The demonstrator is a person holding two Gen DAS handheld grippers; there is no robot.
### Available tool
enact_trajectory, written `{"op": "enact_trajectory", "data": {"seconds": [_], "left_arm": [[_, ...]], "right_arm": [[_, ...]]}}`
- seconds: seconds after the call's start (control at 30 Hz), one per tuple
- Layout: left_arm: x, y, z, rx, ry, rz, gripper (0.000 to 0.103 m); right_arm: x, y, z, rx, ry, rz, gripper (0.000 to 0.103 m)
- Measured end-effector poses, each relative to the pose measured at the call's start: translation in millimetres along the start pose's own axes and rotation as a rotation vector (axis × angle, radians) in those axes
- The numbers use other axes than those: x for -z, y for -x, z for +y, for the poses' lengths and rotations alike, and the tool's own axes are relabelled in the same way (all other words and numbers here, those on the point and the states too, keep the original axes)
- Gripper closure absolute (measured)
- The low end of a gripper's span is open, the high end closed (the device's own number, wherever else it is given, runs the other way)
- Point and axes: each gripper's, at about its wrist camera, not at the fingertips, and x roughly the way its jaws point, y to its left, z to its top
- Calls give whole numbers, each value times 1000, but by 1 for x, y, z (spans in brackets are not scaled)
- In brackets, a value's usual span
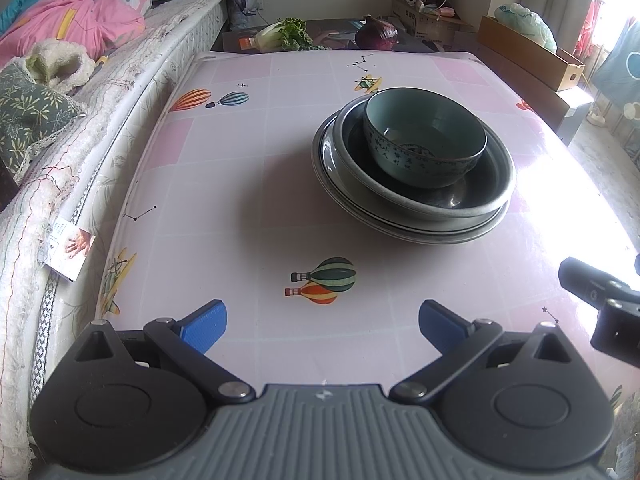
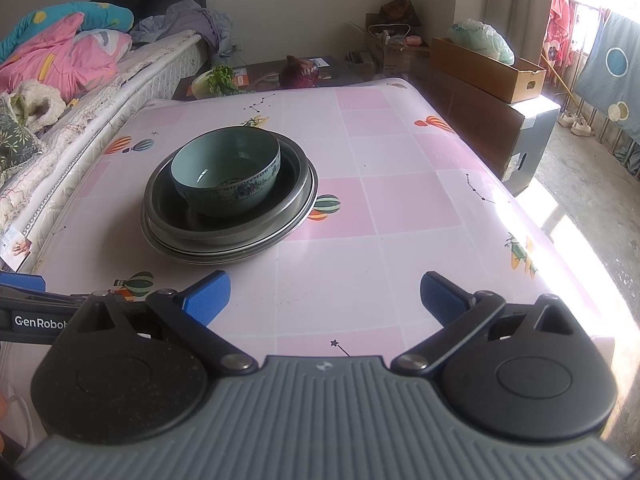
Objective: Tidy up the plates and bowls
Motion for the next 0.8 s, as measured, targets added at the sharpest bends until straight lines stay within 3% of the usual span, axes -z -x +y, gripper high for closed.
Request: {"op": "enact_trajectory", "data": {"seconds": [0.8], "left_arm": [[1, 2, 2, 2, 5, 1, 0]], "right_arm": [[1, 0, 0, 0, -1, 1, 1]]}}
